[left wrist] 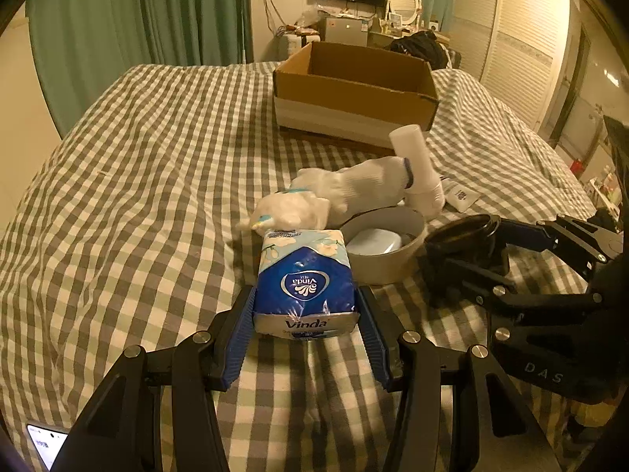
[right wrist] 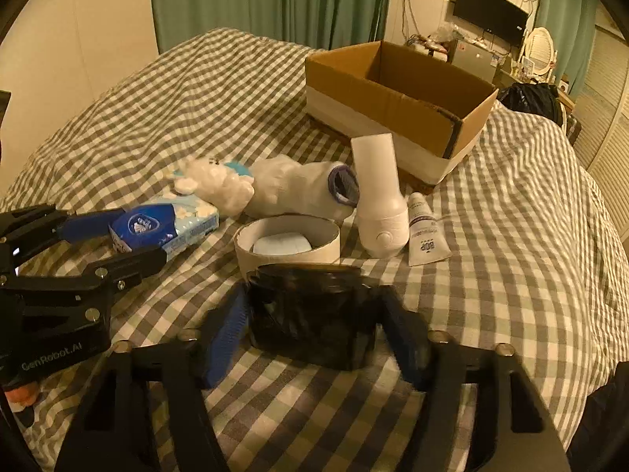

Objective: Organize objects
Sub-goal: 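Grasp the Vinda tissue pack with the left gripper while the right grasps the black cup, then carry the tissue pack and black cup into the box and open both grippers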

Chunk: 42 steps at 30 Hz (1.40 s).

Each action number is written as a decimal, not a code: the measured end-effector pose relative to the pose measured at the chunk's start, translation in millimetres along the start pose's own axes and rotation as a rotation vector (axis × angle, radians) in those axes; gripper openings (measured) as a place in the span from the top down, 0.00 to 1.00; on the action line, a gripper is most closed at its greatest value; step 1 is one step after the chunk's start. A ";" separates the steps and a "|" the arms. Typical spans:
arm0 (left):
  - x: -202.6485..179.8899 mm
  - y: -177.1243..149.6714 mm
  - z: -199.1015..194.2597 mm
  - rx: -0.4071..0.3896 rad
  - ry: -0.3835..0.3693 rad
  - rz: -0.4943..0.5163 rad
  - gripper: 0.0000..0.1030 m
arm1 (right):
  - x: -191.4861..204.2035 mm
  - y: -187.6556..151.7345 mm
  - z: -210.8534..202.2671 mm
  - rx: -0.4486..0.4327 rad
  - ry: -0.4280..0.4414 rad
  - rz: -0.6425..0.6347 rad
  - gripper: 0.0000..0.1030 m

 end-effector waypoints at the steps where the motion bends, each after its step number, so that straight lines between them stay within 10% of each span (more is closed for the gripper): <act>1: -1.1 0.6 -2.2 -0.004 -0.001 0.004 0.49 | -0.3 1.8 -3.1 -0.009 -0.002 0.003 0.39; 11: -8.4 28.0 -40.0 -0.100 -0.010 0.023 0.50 | 2.5 22.3 -36.0 -0.104 -0.003 -0.006 0.39; 23: -19.0 140.0 -63.3 -0.258 -0.007 0.049 0.50 | -27.4 109.0 -89.5 -0.264 -0.078 -0.051 0.40; 42: -43.4 278.6 110.2 -0.215 -0.081 0.089 0.50 | -158.1 250.6 25.3 -0.239 -0.086 0.092 0.40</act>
Point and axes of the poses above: each gripper's, at about its wrist camera, not at the fingertips, and z roughly the way its jaws point, x to its left, y to its top, the point moved 7 cm from there along z, roughly the way its jaws point, and after that the axes turned 7 degrees about y, right-handed, at the moved point
